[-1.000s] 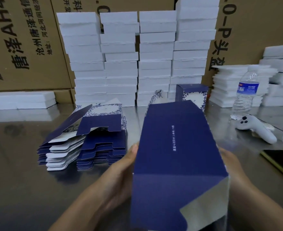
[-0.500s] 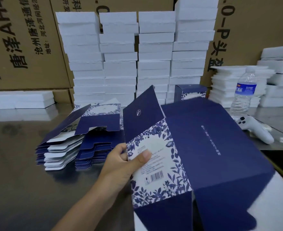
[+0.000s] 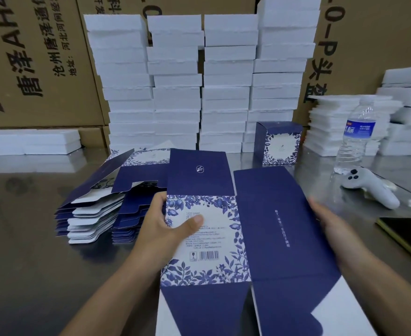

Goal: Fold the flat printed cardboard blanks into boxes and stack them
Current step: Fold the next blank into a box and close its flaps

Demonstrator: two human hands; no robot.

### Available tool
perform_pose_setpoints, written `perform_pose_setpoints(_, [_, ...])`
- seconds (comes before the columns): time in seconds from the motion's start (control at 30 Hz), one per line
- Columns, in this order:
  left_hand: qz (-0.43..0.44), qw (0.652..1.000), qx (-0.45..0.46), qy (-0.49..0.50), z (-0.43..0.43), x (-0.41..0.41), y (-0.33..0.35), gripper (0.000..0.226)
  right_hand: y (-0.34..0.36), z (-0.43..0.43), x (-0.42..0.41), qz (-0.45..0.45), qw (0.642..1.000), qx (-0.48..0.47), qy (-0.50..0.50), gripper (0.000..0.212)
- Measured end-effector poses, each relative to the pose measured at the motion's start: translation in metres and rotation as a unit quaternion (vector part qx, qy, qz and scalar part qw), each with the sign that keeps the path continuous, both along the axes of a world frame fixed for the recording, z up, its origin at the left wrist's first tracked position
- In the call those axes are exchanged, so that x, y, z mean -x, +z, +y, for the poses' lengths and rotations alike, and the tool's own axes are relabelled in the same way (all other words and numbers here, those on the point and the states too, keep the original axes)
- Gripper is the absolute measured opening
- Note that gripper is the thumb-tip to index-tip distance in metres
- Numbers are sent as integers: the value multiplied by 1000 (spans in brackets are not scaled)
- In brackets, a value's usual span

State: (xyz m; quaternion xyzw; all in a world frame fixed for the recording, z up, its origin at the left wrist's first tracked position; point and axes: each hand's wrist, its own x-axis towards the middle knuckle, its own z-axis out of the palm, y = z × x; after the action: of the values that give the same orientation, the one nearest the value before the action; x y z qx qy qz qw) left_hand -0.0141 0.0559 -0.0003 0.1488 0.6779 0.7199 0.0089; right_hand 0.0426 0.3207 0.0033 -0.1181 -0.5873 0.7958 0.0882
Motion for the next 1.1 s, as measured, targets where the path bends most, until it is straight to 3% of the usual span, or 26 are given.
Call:
perform_pose_setpoints(0.13, [25,999,21,8,2,0,0,49,-7,-1,-1,4,997,-82,-17,30])
perform_pose_setpoints(0.27, [10,999,10,49,4,1,1,15,-7,-1,-1,34,992,-112,-42,32])
perform_pose_setpoints(0.43, [-35,996,4,82,4,4,-1,33,-9,-4,-1,41,987,-145,-56,31])
perform_pose_setpoints(0.6, [25,986,68,152,2,6,-2,38,-10,-7,0,41,988,-138,-63,28])
perform_pose_setpoints(0.7, [18,980,83,180,-3,10,-4,39,-11,-10,1,33,990,-133,-42,28])
perform_pose_setpoints(0.87, [13,978,60,199,-7,10,-1,40,-9,-14,-1,29,984,-174,-10,34])
perform_pose_setpoints(1.1, [-9,987,10,161,2,8,-3,40,-7,-8,0,48,965,-240,-90,37])
